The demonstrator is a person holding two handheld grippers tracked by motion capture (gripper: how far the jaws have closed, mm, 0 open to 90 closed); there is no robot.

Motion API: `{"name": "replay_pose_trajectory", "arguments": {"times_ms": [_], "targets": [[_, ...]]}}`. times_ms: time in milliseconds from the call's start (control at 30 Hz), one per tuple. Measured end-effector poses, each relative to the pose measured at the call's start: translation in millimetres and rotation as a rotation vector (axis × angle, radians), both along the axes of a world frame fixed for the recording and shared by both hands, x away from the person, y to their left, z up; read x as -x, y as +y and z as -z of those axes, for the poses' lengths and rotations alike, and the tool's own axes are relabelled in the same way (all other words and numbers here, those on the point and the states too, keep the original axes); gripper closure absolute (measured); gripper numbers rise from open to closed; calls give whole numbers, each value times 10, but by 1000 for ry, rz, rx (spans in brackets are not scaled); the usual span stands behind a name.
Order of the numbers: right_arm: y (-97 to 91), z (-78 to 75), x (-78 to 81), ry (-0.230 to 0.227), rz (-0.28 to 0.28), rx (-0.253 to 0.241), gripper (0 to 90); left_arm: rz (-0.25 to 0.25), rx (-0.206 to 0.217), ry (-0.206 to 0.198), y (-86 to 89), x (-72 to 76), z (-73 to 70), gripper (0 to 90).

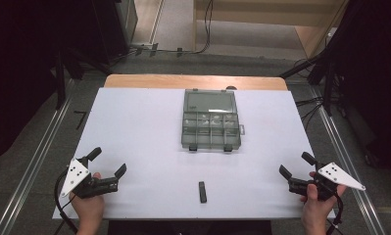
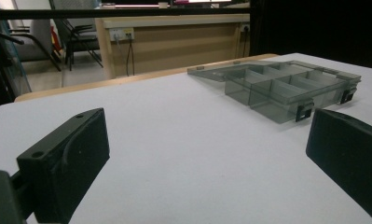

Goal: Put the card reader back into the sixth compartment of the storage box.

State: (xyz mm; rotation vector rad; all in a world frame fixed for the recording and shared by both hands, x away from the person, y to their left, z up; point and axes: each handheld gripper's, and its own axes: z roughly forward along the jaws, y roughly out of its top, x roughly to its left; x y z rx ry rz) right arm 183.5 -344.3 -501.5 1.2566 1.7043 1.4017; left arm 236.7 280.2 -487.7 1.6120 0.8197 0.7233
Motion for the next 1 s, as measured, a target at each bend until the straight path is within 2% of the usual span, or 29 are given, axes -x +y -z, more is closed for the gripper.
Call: {"name": "replay_pose_trajectory", "arguments": {"times_ms": [167,300,433,533,633,667,733,1000], "targets": [[60,-58,4,-15,-20,-15,4,-2,-1,0,-4,-1,1,0],[129,-127,-25,-7,-31,-5,4,-1,-4,-1,-5,-1,2,0],[199,-188,-30,-18,-43,-7,4,-2,-4,-1,-6,-1,2,0],[268,-262,-46,-26,-70,19,4,0,-6,-1,-6,-1,1,0],[293,-293,-58,-28,-81,19,4,0,-6,-1,-6,-2,1,0],[314,-332,-85,-28,-117,15,4,-1,-4,0,-5,-3,1,0],[333,-353,-113,-27,-134,10,4,-1,-5,0,-5,-5,1,0],[425,-430,-220,-40,-154,10,4,-1,-6,2,-4,-7,1,0]]}}
